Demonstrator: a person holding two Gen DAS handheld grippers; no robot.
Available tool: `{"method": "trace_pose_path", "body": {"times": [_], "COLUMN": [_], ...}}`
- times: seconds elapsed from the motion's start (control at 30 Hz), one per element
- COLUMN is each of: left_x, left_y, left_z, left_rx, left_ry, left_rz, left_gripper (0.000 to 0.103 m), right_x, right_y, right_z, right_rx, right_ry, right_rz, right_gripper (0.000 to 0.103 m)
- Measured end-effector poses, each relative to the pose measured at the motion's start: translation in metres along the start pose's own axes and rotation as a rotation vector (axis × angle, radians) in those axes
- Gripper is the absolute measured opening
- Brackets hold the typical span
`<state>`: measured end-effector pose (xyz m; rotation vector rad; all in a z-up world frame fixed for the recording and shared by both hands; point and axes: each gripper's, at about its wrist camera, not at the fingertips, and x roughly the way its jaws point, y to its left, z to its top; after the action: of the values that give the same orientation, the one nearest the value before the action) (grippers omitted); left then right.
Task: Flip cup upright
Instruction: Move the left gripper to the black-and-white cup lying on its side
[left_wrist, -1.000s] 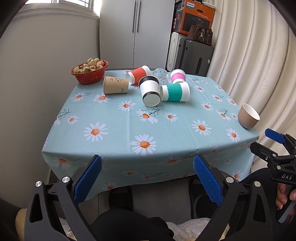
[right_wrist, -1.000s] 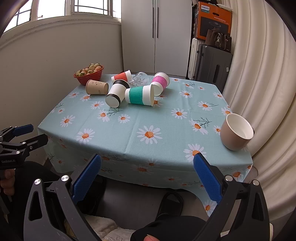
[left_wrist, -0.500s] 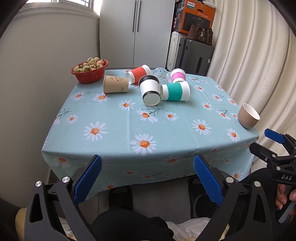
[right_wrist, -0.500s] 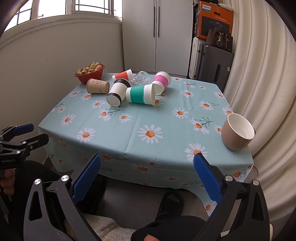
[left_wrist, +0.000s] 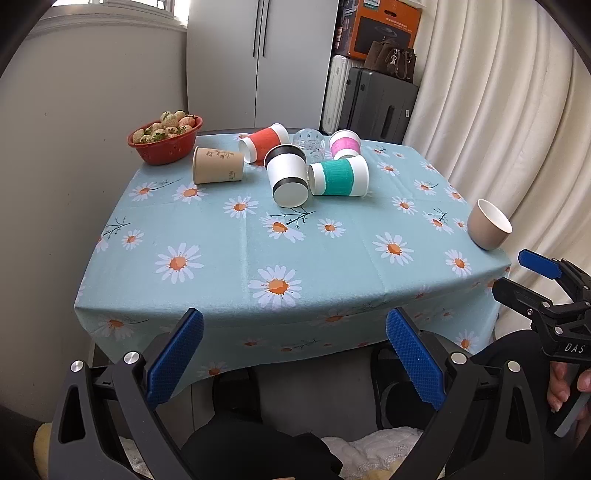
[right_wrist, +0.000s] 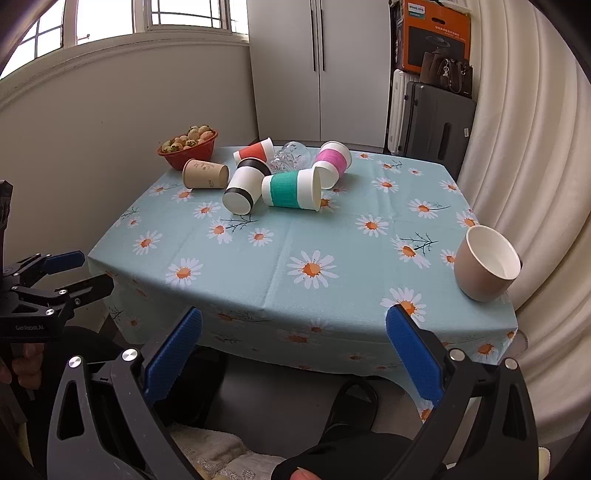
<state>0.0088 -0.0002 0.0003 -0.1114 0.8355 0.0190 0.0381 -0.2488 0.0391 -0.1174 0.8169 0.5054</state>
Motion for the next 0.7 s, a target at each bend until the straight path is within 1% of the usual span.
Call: {"method": "trace_pose_path", "body": {"times": [0.13,0.3,0.5,0.7], "left_x": [0.000,0.003,0.011,0.031], "left_y": [-0.004,-0.005,-0.003,0.001], "left_z": [0.008,0.027,0.060,0.099], "left_rx": [0.035,0.065,0.114,0.211], "left_ry": [-0.009,-0.010,-0.027,-0.030], "left_rz": [0.003,-0.030,-0.043,-0.055], "left_gripper": [0.097,0.097,0.097,0.097], "right_x": [0.000,0.006,0.019,0.043], "right_y": [-0.002,-0.008,-0.014,-0.025], "right_z": [0.010,0.027,0.050,0.071], "right_rx": [-0.009,0.007,0.012,0.048], "right_ry": [-0.014,-0.026,-0.033,-0.024], "right_rz": [-0.004,0.015,0.020,0.051], "right_gripper": [0.098,0.098,0.098,0.098]}}
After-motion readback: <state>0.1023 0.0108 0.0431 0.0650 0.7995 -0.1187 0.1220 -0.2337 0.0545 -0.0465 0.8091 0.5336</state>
